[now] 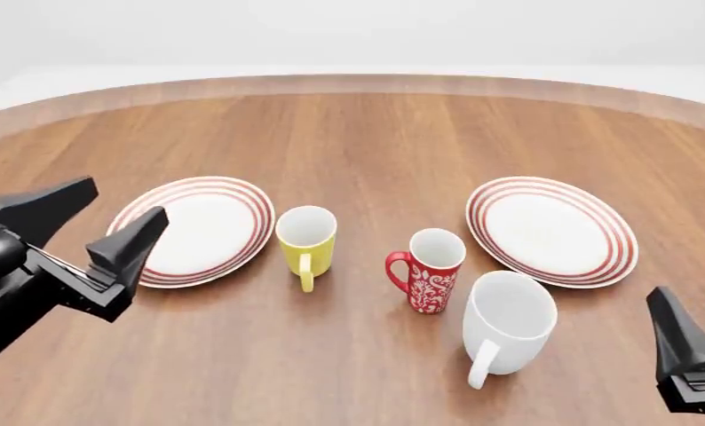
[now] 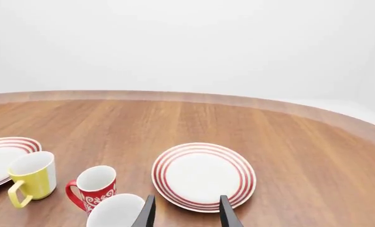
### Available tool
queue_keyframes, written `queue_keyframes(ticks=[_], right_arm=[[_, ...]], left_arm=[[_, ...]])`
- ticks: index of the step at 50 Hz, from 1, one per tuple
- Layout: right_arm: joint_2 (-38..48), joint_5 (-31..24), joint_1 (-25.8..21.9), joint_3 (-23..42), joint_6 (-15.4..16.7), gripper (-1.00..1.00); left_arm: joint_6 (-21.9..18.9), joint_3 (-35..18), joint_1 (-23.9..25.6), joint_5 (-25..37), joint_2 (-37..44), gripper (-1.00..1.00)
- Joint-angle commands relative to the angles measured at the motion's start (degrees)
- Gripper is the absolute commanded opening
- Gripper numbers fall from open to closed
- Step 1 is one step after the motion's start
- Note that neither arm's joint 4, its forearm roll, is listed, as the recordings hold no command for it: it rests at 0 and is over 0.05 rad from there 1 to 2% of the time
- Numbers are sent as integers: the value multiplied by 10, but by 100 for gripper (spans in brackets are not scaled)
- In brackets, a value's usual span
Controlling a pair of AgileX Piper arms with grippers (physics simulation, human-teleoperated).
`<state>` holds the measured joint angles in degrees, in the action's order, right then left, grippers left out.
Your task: Put the red mug on the left plate.
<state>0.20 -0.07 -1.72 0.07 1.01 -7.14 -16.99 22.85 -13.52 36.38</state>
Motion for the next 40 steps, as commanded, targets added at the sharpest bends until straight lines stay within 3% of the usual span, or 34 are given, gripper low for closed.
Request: queue_keyframes(ticks=[1, 20, 40], right_arm=[[0, 1, 0, 0, 0, 100], [6, 6, 0, 0, 0, 100], [6, 6, 0, 1, -2, 100]], left_arm=[[-10, -20, 34, -41, 72, 100], [-31, -60, 88, -99, 183, 100], [-44, -128, 124, -108, 290, 100]])
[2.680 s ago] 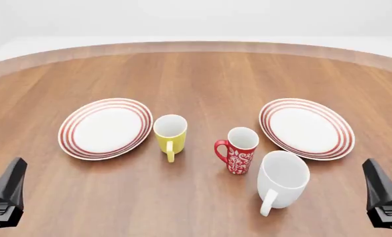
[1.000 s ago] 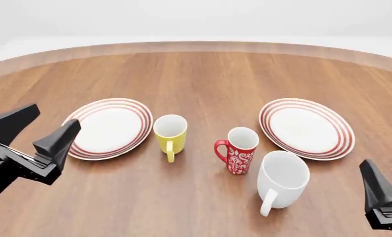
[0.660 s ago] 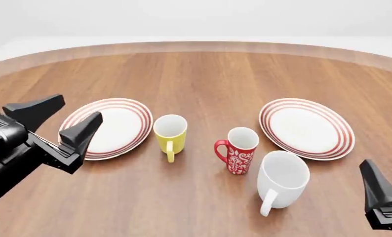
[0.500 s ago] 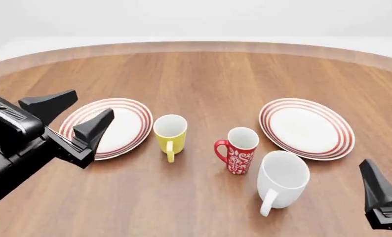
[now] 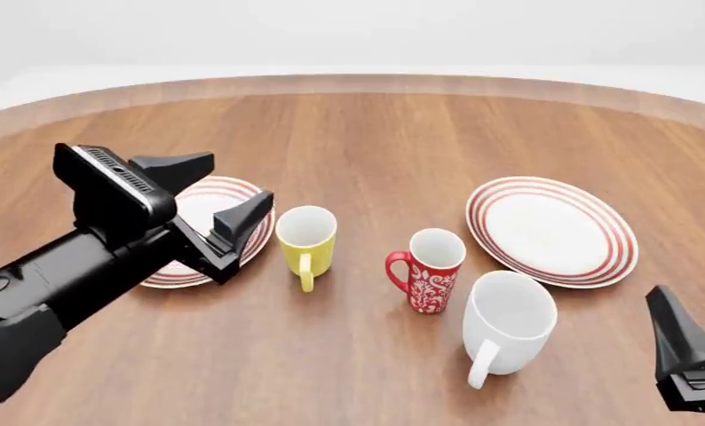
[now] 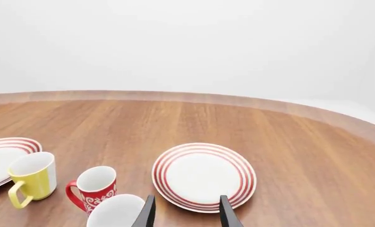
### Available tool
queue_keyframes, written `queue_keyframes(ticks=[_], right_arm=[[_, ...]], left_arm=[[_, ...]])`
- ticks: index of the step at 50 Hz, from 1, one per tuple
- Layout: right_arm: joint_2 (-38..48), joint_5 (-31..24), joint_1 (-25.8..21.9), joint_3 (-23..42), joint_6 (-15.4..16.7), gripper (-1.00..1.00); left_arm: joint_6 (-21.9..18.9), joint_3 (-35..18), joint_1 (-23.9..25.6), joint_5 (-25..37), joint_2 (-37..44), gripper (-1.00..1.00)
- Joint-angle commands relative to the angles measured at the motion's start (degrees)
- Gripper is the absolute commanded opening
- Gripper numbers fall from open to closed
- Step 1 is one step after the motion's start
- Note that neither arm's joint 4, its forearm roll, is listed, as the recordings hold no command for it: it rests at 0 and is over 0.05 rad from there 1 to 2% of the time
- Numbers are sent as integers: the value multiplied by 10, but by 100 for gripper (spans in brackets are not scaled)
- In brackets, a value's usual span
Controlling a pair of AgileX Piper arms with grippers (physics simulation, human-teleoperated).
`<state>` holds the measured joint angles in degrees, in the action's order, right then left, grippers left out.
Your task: Put the red mug on the left plate.
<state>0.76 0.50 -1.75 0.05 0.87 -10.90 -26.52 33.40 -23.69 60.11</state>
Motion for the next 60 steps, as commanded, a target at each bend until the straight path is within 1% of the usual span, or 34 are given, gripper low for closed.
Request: queue_keyframes(ticks=[1, 12, 13, 21, 27, 28, 31, 47, 60], right_arm=[[0, -1, -1, 2, -1, 100], [1, -1, -2, 2, -1, 100], [1, -1, -2, 3, -1, 100], [1, 0, -2, 2, -1, 100], [0, -2, -3, 3, -1, 100], [0, -1, -3, 3, -1, 100], [4, 3, -3, 2, -1, 100], [-4, -2, -4, 0, -3, 100], [-6, -4, -5, 1, -2, 100]], left_arm=[[-7, -35, 18, -7, 57, 100], [-16, -51, 35, -13, 101, 100], [-21, -56, 45, -12, 117, 100], [-29, -76, 66, -7, 156, 100], [-36, -77, 74, -7, 169, 100], [-44, -79, 79, -7, 176, 100], [-51, -81, 88, -4, 184, 100], [-62, -93, 120, -8, 239, 100], [-80, -95, 141, -11, 255, 100]])
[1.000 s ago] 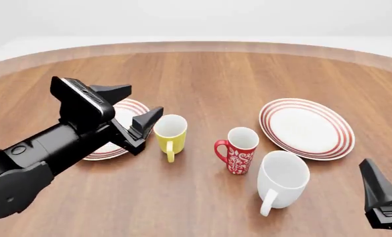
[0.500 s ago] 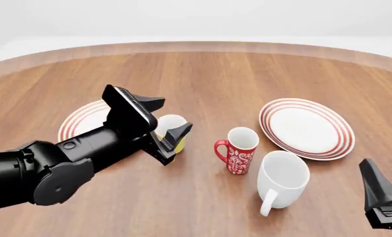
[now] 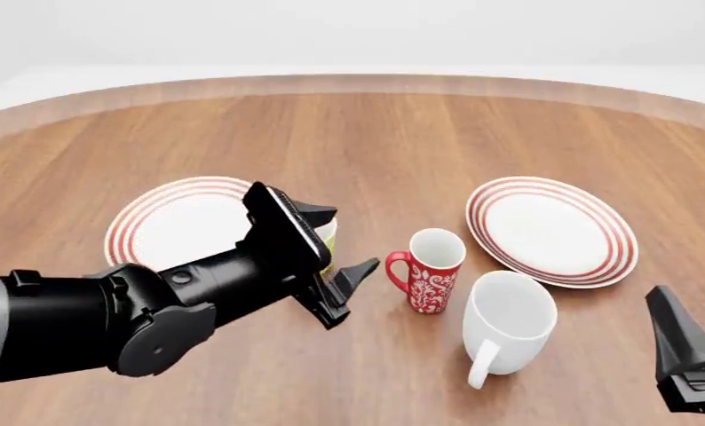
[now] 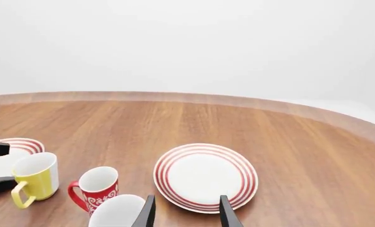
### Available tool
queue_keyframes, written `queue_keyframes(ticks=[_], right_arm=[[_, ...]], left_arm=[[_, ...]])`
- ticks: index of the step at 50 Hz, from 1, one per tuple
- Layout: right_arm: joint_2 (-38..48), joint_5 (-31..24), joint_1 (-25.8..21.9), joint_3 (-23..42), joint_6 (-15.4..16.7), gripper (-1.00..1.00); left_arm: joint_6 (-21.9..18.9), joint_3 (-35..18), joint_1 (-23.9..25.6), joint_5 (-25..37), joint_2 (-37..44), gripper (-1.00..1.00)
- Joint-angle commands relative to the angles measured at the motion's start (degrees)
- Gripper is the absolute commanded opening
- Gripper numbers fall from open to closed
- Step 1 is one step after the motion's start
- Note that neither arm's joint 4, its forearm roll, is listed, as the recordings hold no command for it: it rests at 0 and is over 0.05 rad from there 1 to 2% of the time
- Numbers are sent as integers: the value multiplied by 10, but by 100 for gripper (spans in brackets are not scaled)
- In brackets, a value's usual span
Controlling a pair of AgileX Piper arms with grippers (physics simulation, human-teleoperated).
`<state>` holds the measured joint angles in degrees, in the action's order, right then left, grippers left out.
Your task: Put the red mug on the left plate.
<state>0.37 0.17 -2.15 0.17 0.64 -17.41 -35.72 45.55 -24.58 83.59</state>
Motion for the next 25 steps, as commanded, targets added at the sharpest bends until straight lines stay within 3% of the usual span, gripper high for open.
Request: queue_keyframes(ticks=[1, 25], right_arm=[[-2, -1, -1, 0, 0, 100], [-2, -4, -4, 4, 2, 100]], left_arm=[[-14, -5, 20, -1, 23, 100], [-22, -35, 41, -1, 95, 100]])
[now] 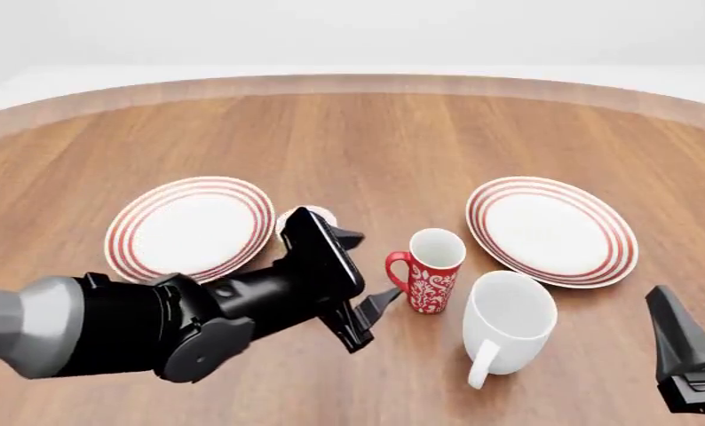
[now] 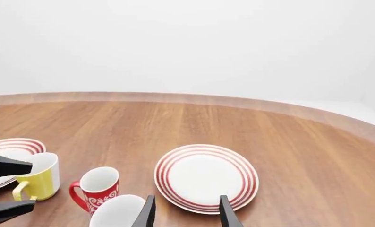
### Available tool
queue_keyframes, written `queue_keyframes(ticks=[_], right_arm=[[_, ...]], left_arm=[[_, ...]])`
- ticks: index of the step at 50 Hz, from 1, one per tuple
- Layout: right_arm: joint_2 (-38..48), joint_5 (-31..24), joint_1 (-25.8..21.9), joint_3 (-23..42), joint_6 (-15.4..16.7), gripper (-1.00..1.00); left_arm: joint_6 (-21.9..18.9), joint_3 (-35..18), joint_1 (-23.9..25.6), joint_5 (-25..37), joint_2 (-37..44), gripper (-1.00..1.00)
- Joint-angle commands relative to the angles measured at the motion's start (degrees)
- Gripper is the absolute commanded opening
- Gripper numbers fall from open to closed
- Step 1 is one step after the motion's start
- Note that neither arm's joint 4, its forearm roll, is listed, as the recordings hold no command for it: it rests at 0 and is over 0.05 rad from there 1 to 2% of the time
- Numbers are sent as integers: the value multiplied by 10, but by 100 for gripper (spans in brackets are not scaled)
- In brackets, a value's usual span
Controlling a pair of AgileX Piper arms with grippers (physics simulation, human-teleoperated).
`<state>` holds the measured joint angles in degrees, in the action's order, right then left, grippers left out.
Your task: Put the red mug on the left plate.
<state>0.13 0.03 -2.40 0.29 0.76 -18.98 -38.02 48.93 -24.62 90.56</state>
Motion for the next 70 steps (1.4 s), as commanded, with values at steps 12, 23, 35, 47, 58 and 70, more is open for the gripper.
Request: queue_keyframes(ticks=[12, 23, 35, 47, 58, 70], right_arm=[[1, 2, -1, -2, -1, 100], [0, 1, -1, -2, -3, 100], [0, 1, -1, -2, -4, 100], [4, 3, 0, 2, -4, 100], [-1, -2, 0, 3, -4, 100], [0, -2, 1, 3, -5, 100]], left_arm=[[-19, -38, 6, 3, 50, 100], [-29, -55, 1, -7, 90, 100], [-37, -77, -4, 1, 109, 100], [-47, -93, -12, -1, 131, 100], [-54, -102, -21, -2, 150, 100], [-57, -110, -31, -3, 164, 100]])
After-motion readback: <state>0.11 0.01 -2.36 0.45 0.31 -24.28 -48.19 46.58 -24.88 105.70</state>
